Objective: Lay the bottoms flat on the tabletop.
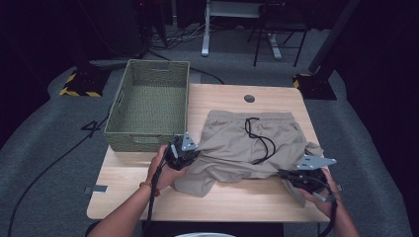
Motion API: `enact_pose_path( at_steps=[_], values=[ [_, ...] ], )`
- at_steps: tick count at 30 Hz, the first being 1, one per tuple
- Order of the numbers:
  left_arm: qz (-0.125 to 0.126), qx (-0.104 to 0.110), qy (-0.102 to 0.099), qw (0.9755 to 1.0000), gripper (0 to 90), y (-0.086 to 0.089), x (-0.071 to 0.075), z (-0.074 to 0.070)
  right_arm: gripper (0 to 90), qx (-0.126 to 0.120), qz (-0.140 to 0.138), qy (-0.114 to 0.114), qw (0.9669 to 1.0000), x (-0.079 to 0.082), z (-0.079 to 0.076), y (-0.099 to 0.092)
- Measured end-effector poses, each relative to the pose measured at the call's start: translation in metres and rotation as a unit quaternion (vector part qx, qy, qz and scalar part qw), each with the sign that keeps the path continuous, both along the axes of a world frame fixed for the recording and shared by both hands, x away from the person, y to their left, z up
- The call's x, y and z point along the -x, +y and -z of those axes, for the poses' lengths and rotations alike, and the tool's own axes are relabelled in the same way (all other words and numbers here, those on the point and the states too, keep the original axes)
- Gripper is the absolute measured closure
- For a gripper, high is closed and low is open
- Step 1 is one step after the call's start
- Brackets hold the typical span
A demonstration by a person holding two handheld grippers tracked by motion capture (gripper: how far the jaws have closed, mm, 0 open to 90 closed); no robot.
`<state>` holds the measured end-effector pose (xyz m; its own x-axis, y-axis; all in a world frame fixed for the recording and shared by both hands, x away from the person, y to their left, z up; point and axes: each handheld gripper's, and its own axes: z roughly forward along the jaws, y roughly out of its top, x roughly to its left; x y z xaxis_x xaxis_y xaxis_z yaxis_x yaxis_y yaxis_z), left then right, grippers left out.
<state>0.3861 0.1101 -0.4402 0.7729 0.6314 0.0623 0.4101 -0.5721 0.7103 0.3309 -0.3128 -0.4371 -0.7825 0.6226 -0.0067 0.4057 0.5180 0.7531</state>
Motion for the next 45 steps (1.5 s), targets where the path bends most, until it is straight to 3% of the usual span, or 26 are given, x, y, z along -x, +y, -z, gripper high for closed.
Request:
enact_pose_path(
  at_steps=[2,3,4,5,6,8,10,12,14,16,19,21,23,25,29,31,34,37,38,39,43,45],
  values=[
    [-0.002,-0.004,-0.002,1.0,83.6,-0.001,0.001,0.002,88.4,0.001,0.002,0.003,1.0,0.009,-0.002,-0.009],
    [-0.005,0.002,0.003,1.0,81.9,0.0,0.001,0.004,88.3,0.009,0.005,0.002,0.9999,0.014,-0.002,-0.012],
    [-0.015,-0.006,0.011,0.9998,77.2,0.0,0.0,0.008,88.0,0.011,0.009,0.007,0.9999,0.017,0.0,-0.016],
    [-0.022,-0.015,0.011,0.9996,67.9,0.001,0.0,0.011,86.2,0.014,0.004,0.028,0.9995,0.02,0.005,-0.02],
    [-0.018,-0.021,0.015,0.9995,67.2,0.002,0.0,0.014,84.3,0.025,-0.002,0.036,0.999,0.021,0.008,-0.021],
    [-0.014,-0.037,0.02,0.999,61.9,0.001,0.003,0.023,66.9,0.035,0.004,0.055,0.9979,0.023,0.016,-0.022],
    [-0.007,-0.052,0.011,0.9985,50.9,0.0,0.008,0.028,58.0,0.036,0.003,0.083,0.9959,0.022,0.023,-0.023],
    [0.01,-0.046,0.006,0.9989,44.0,0.002,0.015,0.028,46.5,0.04,0.022,0.084,0.9955,0.021,0.026,-0.023],
    [0.041,-0.042,0.013,0.9982,36.3,0.002,0.023,0.025,45.5,0.032,0.013,0.077,0.9964,0.023,0.022,-0.022],
    [0.055,-0.056,0.006,0.9969,35.3,0.002,0.032,0.024,41.2,0.027,0.011,0.047,0.9985,0.026,0.012,-0.019],
    [0.067,-0.038,0.026,0.9967,36.3,0.002,0.04,0.028,37.0,-0.01,0.021,-0.005,0.9997,0.023,-0.005,-0.013],
    [0.07,-0.042,0.029,0.9963,36.5,0.0,0.044,0.035,35.7,-0.024,0.033,-0.029,0.9987,0.012,-0.008,-0.004],
    [0.07,-0.045,0.036,0.9959,36.9,-0.003,0.045,0.04,36.0,-0.008,0.051,-0.046,0.9976,-0.005,-0.005,0.007],
    [0.071,-0.046,0.043,0.9955,36.9,-0.007,0.044,0.045,37.6,0.009,0.07,-0.048,0.9964,-0.025,0.001,0.02],
    [0.071,-0.046,0.043,0.9955,36.4,-0.013,0.041,0.048,41.0,0.032,0.088,-0.02,0.9954,-0.07,0.016,0.046],
    [0.068,-0.046,0.043,0.9957,35.5,-0.014,0.037,0.049,44.3,0.056,0.089,-0.014,0.9944,-0.088,0.025,0.059],
    [0.067,-0.041,0.05,0.9957,33.3,-0.016,0.028,0.05,46.0,0.058,0.085,0.022,0.9945,-0.111,0.035,0.073],
    [0.069,-0.042,0.042,0.9958,28.6,-0.017,0.022,0.05,47.4,0.068,0.085,0.043,0.9932,-0.129,0.045,0.082],
    [0.065,-0.045,0.041,0.996,28.5,-0.016,0.019,0.05,47.5,0.067,0.091,0.049,0.9924,-0.133,0.048,0.083],
    [0.061,-0.05,0.04,0.9961,28.6,-0.016,0.017,0.049,47.2,0.05,0.098,0.059,0.9922,-0.139,0.051,0.084],
    [0.054,-0.063,0.037,0.9959,28.6,-0.013,0.005,0.047,46.4,0.053,0.106,0.058,0.9913,-0.155,0.051,0.091],
    [0.052,-0.058,0.042,0.9961,28.6,-0.011,0.001,0.048,44.1,0.055,0.113,0.055,0.9906,-0.164,0.051,0.094]
  ],
)
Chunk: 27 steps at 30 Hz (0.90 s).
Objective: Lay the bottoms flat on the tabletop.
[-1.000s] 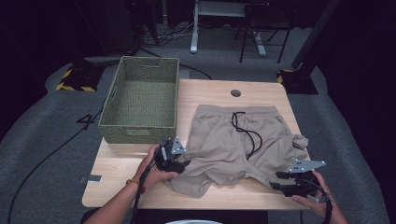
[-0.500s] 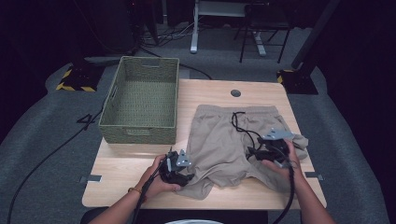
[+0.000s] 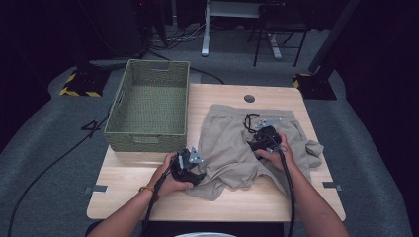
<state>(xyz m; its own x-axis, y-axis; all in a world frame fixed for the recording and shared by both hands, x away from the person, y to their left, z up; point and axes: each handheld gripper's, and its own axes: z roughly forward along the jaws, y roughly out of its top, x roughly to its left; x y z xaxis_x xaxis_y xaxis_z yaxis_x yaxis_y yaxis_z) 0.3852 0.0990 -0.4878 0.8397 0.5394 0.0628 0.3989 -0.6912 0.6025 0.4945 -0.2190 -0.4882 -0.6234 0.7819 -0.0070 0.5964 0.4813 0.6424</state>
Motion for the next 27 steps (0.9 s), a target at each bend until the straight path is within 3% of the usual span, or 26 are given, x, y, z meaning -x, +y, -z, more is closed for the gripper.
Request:
enact_pose_path(
  at_steps=[6,9,13,14,16,18,20,23,25,27],
  values=[
    [0.017,0.011,0.014,0.9997,29.1,0.007,0.0,0.001,42.8,-0.005,0.045,-0.006,0.9989,-0.027,0.001,-0.002],
    [0.028,0.004,0.008,0.9996,29.7,0.007,0.007,-0.002,40.1,0.003,0.07,-0.013,0.9975,-0.039,0.001,-0.002],
    [0.034,0.003,-0.013,0.9993,28.0,0.007,0.017,-0.008,43.3,0.042,0.075,-0.027,0.9959,-0.041,-0.003,0.001],
    [0.032,0.007,-0.016,0.9993,26.9,0.008,0.02,-0.011,43.5,0.032,0.068,-0.029,0.9967,-0.038,-0.006,0.001],
    [0.035,0.007,-0.026,0.999,26.2,0.012,0.027,-0.015,44.9,-0.012,0.043,-0.046,0.9979,-0.024,-0.018,-0.002],
    [0.034,0.014,-0.03,0.9989,26.0,0.017,0.035,-0.019,45.1,-0.031,0.003,-0.057,0.9979,-0.002,-0.033,-0.003],
    [0.027,0.023,-0.033,0.9988,25.9,0.022,0.044,-0.022,46.1,-0.051,-0.033,-0.077,0.9952,0.025,-0.047,-0.005],
    [0.022,0.04,-0.023,0.9987,26.9,0.027,0.055,-0.021,46.7,-0.084,-0.082,-0.092,0.9888,0.068,-0.062,-0.01],
    [0.03,0.044,-0.007,0.9986,28.2,0.027,0.064,-0.015,47.2,-0.089,-0.122,-0.098,0.9837,0.096,-0.066,-0.009],
    [0.04,0.033,0.002,0.9986,29.8,0.023,0.071,-0.008,48.9,-0.097,-0.162,-0.093,0.9776,0.122,-0.065,-0.007]
  ],
)
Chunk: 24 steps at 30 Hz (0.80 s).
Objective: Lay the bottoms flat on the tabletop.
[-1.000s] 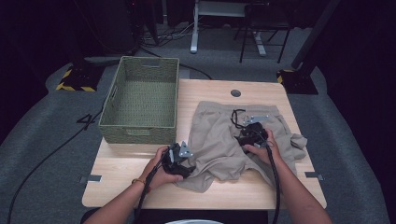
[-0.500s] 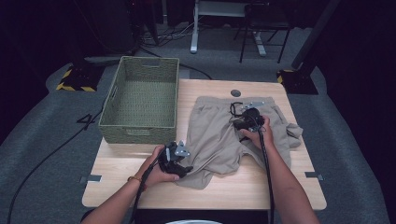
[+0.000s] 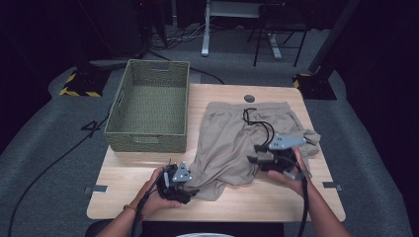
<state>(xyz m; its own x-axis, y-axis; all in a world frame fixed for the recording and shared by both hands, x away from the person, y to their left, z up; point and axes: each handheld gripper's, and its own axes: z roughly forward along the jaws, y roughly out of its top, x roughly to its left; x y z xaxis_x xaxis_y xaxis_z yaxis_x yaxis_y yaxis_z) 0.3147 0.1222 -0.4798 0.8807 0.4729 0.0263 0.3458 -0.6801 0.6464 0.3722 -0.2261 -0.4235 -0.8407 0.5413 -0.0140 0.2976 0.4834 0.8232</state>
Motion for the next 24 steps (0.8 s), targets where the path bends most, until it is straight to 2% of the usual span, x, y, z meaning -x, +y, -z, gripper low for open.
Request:
enact_pose_path(
  at_steps=[2,4,6,8,11,15,17,20,22,24],
  values=[
    [0.005,-0.024,0.0,0.9997,30.3,-0.004,0.005,0.006,51.0,0.009,-0.023,-0.001,0.9997,0.021,0.008,0.005],
    [0.009,-0.02,0.002,0.9998,31.2,-0.007,0.005,0.011,51.8,0.017,-0.049,0.006,0.9986,0.034,0.02,0.009],
    [0.005,-0.012,0.004,0.9999,32.3,-0.008,0.004,0.012,50.3,0.028,-0.06,0.007,0.9978,0.041,0.034,0.014],
    [-0.001,-0.007,0.005,1.0,37.3,-0.008,0.002,0.012,48.0,0.032,-0.06,0.02,0.9975,0.041,0.048,0.018],
    [-0.002,0.008,0.014,0.9999,39.8,-0.006,-0.003,0.014,47.8,0.037,-0.062,0.037,0.9967,0.034,0.064,0.023],
    [-0.009,0.018,0.014,0.9997,49.6,-0.004,-0.007,0.015,49.7,0.054,-0.06,0.041,0.9959,0.026,0.076,0.031],
    [-0.014,0.015,0.012,0.9997,56.4,-0.003,-0.009,0.014,55.0,0.054,-0.054,0.036,0.9964,0.022,0.076,0.034],
    [-0.009,0.005,0.004,0.9999,72.6,-0.002,-0.011,0.012,73.8,0.078,-0.04,0.021,0.9959,0.016,0.073,0.037],
    [-0.013,0.0,-0.006,0.9999,76.8,-0.001,-0.012,0.009,85.7,0.086,-0.037,0.016,0.9955,0.014,0.072,0.038],
    [-0.012,0.0,-0.014,0.9998,80.6,0.0,-0.012,0.004,90.0,0.085,-0.04,0.018,0.9954,0.014,0.07,0.037]
  ],
)
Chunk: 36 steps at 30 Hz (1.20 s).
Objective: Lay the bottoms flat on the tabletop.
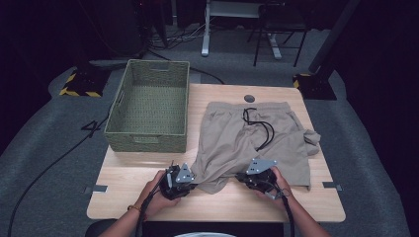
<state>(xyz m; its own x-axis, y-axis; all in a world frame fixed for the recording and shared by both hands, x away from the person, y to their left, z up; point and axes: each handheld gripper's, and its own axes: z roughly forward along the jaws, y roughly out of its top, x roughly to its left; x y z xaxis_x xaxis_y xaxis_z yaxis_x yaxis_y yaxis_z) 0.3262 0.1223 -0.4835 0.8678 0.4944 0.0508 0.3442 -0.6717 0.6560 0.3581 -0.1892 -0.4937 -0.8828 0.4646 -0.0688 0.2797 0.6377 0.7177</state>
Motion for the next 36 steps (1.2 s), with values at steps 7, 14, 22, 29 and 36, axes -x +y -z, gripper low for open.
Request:
enact_pose_path(
  at_steps=[7,14,22,29,36],
  values=[
    [-0.005,0.05,-0.041,0.9979,76.6,0.003,0.001,-0.038,90.0,-0.043,-0.01,-0.042,0.9981,0.012,-0.053,-0.009],
    [-0.043,0.064,-0.063,0.9951,62.5,-0.001,-0.016,-0.057,90.0,-0.074,0.033,-0.073,0.9941,-0.018,-0.102,-0.014],
    [-0.073,0.077,-0.07,0.9919,31.5,-0.001,-0.022,-0.049,87.3,0.005,0.107,-0.003,0.9942,-0.096,-0.064,0.004],
    [-0.029,0.069,-0.086,0.9935,26.8,-0.025,-0.018,-0.054,51.2,0.029,0.154,0.039,0.9869,-0.122,-0.035,0.004],
    [-0.022,0.016,-0.069,0.9972,33.2,-0.054,-0.039,-0.044,43.9,-0.026,0.16,-0.011,0.9867,-0.094,-0.068,-0.033]
  ],
)
